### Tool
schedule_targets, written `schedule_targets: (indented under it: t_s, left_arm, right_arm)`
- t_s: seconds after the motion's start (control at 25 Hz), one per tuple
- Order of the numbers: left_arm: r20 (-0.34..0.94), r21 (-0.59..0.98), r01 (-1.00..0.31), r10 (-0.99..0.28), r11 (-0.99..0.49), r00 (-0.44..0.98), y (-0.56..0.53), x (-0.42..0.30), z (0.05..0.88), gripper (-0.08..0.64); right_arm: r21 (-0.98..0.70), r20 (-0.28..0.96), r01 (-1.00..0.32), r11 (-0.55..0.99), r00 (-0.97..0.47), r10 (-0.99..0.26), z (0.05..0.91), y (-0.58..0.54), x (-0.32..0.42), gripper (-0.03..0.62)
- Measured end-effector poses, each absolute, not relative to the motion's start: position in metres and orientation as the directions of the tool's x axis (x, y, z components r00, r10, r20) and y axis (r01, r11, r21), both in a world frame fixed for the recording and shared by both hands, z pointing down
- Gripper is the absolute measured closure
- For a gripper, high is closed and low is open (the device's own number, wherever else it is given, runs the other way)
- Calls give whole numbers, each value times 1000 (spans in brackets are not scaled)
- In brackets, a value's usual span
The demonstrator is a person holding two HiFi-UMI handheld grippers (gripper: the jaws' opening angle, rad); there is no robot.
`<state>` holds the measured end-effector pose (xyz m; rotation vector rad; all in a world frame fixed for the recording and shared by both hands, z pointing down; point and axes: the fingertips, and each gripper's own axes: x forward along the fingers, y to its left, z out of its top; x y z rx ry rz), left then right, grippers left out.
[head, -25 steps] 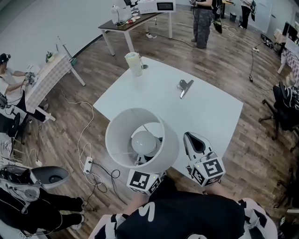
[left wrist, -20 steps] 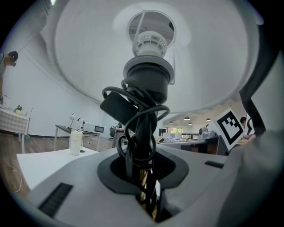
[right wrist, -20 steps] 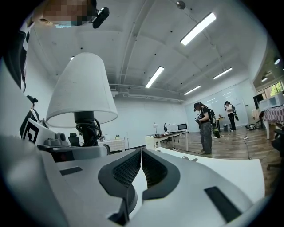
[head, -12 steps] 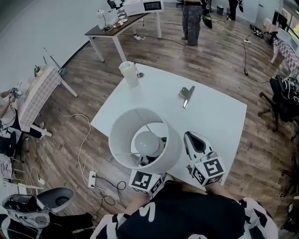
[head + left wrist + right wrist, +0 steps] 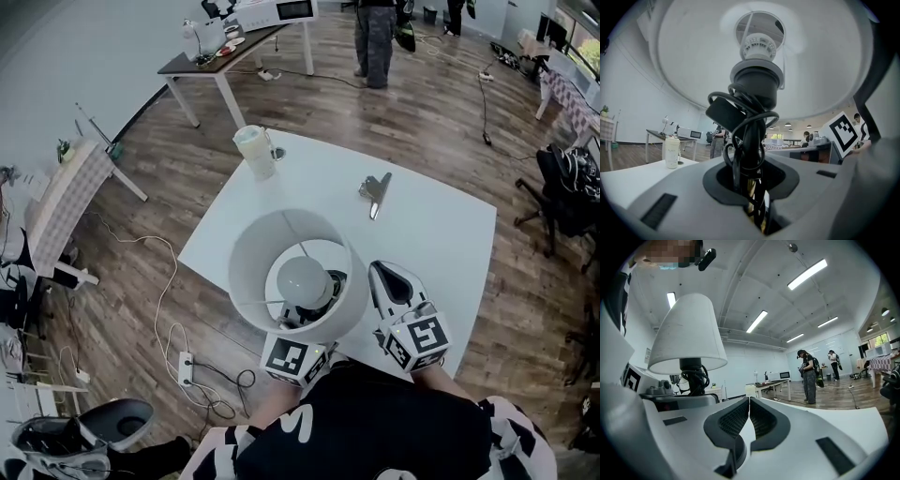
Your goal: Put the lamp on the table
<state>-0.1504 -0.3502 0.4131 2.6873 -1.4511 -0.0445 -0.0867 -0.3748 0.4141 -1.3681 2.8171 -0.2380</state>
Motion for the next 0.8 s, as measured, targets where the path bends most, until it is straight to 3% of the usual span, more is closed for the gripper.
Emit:
schedule_targets:
  t_s: [0.8]
  left_arm:
    - [75, 84, -818, -815, -570, 575, -399, -140, 455, 480]
  right_arm:
    - [-132, 118, -788, 601, -615, -780, 442, -413, -95, 572]
